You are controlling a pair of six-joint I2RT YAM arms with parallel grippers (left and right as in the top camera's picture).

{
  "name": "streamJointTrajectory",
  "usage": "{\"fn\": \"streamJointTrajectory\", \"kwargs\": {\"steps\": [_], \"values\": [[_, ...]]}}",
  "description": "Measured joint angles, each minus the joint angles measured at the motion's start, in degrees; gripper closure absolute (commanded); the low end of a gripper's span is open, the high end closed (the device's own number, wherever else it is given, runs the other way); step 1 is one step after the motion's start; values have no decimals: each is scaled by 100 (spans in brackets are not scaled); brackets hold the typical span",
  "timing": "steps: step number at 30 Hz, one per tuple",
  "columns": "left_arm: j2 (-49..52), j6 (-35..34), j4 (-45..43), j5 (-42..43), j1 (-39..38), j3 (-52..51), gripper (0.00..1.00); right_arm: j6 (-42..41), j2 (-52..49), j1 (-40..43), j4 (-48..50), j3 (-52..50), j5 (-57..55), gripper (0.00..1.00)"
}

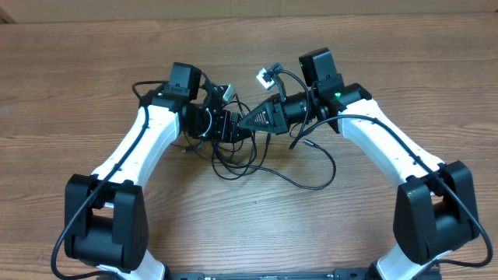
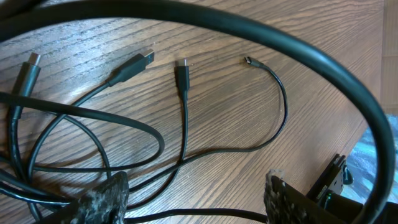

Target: Untangle cables

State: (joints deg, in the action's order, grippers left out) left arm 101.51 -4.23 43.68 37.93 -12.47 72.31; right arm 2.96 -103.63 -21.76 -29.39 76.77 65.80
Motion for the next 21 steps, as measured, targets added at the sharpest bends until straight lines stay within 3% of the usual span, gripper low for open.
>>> {"fn": "streamJointTrajectory", "kwargs": {"steps": [5, 8, 10, 12, 18, 21], "values": [[0, 4, 72, -2, -48, 0, 20, 4, 0, 0, 2, 0, 2, 95], [0, 17, 111, -33, -168, 0, 20, 26, 2, 2, 20, 0, 81, 71], [20, 17, 111, -109, -221, 0, 21, -24, 9, 0, 22, 2, 129, 40], [87, 15, 111, -258, -258, -2, 21, -162, 20, -15, -15, 4, 96, 30], [157, 22, 243, -378, -289, -33, 21, -1624, 20, 282, -1250, 33, -3237, 28], [157, 22, 245, -361, -289, -31, 23, -1993, 11, 455, -1720, 15, -4288, 23]]}}
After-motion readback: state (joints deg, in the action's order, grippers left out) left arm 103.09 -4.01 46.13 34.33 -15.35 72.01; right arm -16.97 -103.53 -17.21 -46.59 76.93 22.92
